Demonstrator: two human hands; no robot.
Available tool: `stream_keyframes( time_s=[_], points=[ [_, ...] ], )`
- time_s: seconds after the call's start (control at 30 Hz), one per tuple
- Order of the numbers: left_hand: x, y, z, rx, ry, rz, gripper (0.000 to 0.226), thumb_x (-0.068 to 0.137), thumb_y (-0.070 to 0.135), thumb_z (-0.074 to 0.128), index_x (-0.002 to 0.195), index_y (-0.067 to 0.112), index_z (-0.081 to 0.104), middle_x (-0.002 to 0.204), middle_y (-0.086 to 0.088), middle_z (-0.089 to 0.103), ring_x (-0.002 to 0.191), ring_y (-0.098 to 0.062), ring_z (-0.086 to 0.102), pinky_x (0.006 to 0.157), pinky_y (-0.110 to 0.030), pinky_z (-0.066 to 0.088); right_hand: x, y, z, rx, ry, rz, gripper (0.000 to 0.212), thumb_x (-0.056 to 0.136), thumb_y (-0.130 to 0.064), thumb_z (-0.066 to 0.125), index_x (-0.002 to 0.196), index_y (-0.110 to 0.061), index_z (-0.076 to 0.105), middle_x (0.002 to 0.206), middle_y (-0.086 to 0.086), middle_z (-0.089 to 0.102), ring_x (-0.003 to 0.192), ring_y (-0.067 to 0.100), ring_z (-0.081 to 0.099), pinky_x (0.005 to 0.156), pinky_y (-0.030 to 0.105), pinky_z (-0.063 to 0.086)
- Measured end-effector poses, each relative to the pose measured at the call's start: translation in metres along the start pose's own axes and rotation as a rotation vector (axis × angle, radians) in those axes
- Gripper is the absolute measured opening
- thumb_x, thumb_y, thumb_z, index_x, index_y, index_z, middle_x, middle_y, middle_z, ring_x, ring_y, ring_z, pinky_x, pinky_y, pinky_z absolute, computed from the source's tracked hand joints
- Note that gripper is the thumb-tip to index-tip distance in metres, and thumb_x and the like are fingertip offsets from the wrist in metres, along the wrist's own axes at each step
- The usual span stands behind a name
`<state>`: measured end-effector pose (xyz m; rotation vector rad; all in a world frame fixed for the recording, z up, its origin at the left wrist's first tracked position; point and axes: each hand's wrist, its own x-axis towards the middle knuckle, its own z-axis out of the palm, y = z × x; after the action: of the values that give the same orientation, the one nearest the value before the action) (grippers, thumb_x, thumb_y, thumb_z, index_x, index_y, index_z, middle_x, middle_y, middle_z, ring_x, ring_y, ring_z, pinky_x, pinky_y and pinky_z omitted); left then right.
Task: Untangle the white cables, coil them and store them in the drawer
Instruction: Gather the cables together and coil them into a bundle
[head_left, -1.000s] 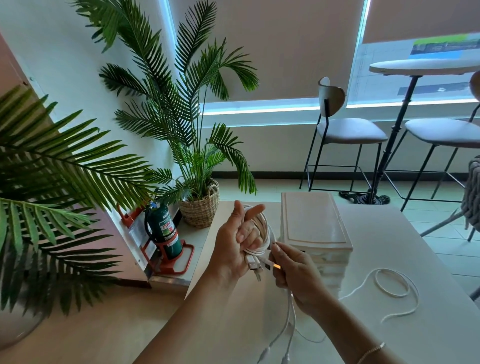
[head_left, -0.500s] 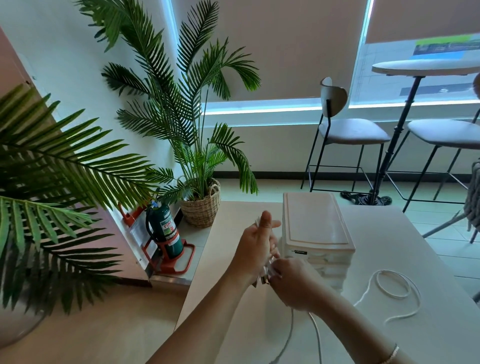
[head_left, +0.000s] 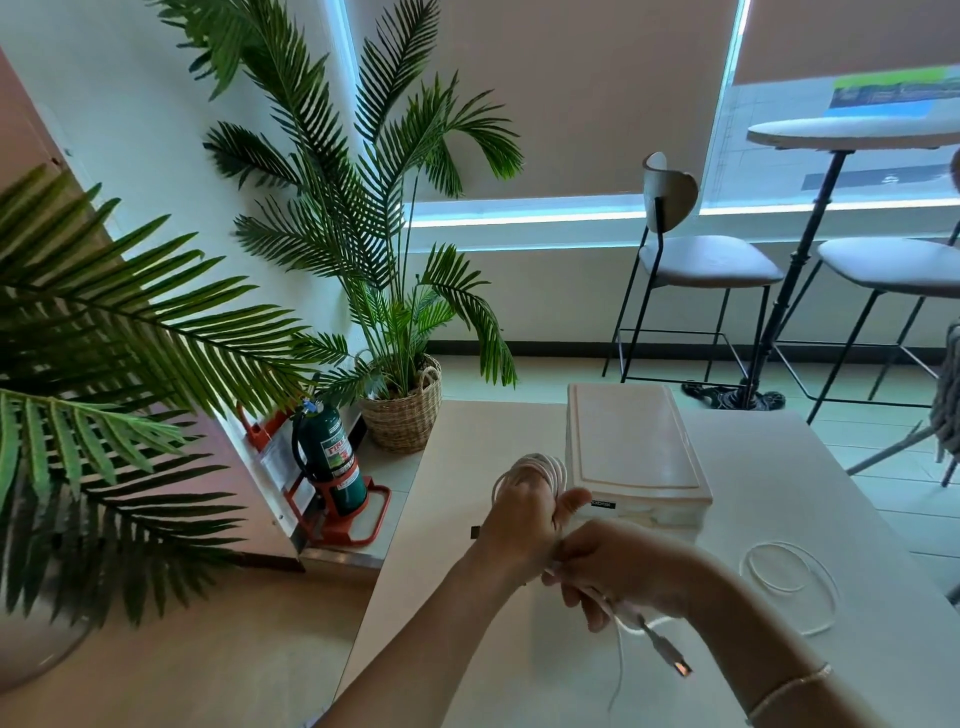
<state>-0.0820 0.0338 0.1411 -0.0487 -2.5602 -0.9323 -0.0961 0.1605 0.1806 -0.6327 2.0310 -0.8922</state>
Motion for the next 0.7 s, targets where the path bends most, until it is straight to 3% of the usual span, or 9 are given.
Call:
stream_keyframes(
  time_s=[0.1, 0.23, 0.37, 0.5, 0.57, 0.63, 0.7],
  points=[
    [-0.005, 0.004, -0.005, 0.059, -0.074, -0.047, 0.096, 0.068, 0.077, 0.005, 0.090, -0.003, 0.053, 0.088, -0.019, 0.058, 0.087, -0.032, 0.054, 0.076, -0.030, 0.036, -0.005, 0.006, -0.011, 0.126, -0.057, 0.012, 0.022, 0.093, -0.009, 0.050, 0.077, -0.009, 0.065, 0.053, -0.002, 0.055, 0.042, 0.013, 0.053, 0.061, 0.035, 0.049],
    [-0.007, 0.009, -0.007, -0.016, -0.159, -0.031, 0.108, 0.066, 0.085, -0.009, 0.092, 0.000, 0.053, 0.097, -0.018, 0.058, 0.095, -0.028, 0.053, 0.086, -0.030, 0.039, -0.018, 0.007, -0.028, 0.508, -0.146, 0.041, 0.018, 0.085, -0.010, 0.054, 0.074, 0.002, 0.062, 0.047, 0.004, 0.048, 0.035, 0.014, 0.048, 0.053, 0.031, 0.056],
    [-0.010, 0.019, -0.015, -0.172, -0.283, -0.013, 0.092, 0.059, 0.091, -0.002, 0.081, 0.015, 0.044, 0.088, -0.013, 0.051, 0.074, -0.016, 0.044, 0.071, -0.024, 0.038, -0.018, 0.009, -0.035, 0.820, -0.186, 0.148, 0.019, 0.072, -0.018, 0.047, 0.062, -0.004, 0.055, 0.038, 0.002, 0.038, 0.028, 0.014, 0.038, 0.052, 0.031, 0.054],
    [-0.007, 0.016, -0.015, -0.083, -0.403, 0.037, 0.097, 0.054, 0.096, 0.015, 0.091, 0.013, 0.049, 0.094, 0.002, 0.049, 0.095, -0.016, 0.049, 0.083, -0.029, 0.043, -0.012, 0.016, -0.038, 0.999, -0.252, 0.115, 0.031, 0.075, -0.019, 0.043, 0.052, -0.005, 0.057, 0.037, 0.001, 0.038, 0.024, 0.011, 0.037, 0.051, 0.032, 0.055],
    [-0.007, 0.012, -0.015, -0.057, -0.455, 0.013, 0.101, 0.053, 0.095, 0.026, 0.100, 0.010, 0.053, 0.101, 0.000, 0.054, 0.100, -0.013, 0.050, 0.088, -0.031, 0.045, -0.010, 0.020, -0.040, 1.107, -0.311, 0.091, 0.020, 0.070, -0.016, 0.059, 0.058, 0.000, 0.062, 0.038, 0.002, 0.041, 0.023, 0.012, 0.039, 0.050, 0.034, 0.056],
    [-0.009, 0.010, -0.016, -0.070, -0.483, 0.011, 0.090, 0.066, 0.087, 0.033, 0.106, 0.010, 0.058, 0.105, -0.003, 0.058, 0.098, -0.010, 0.052, 0.088, -0.031, 0.046, -0.008, 0.022, -0.043, 1.191, -0.332, 0.080, 0.021, 0.062, -0.012, 0.071, 0.067, 0.006, 0.063, 0.040, 0.005, 0.044, 0.023, 0.014, 0.039, 0.051, 0.037, 0.057],
    [-0.010, 0.011, -0.020, -0.089, -0.526, -0.026, 0.065, 0.086, 0.068, 0.034, 0.109, 0.014, 0.063, 0.103, -0.005, 0.063, 0.089, -0.005, 0.057, 0.079, -0.021, 0.047, -0.006, 0.023, -0.048, 1.196, -0.282, 0.101, 0.032, 0.074, -0.022, 0.055, 0.073, 0.009, 0.064, 0.041, 0.005, 0.046, 0.023, 0.014, 0.040, 0.051, 0.037, 0.058]
  ],
)
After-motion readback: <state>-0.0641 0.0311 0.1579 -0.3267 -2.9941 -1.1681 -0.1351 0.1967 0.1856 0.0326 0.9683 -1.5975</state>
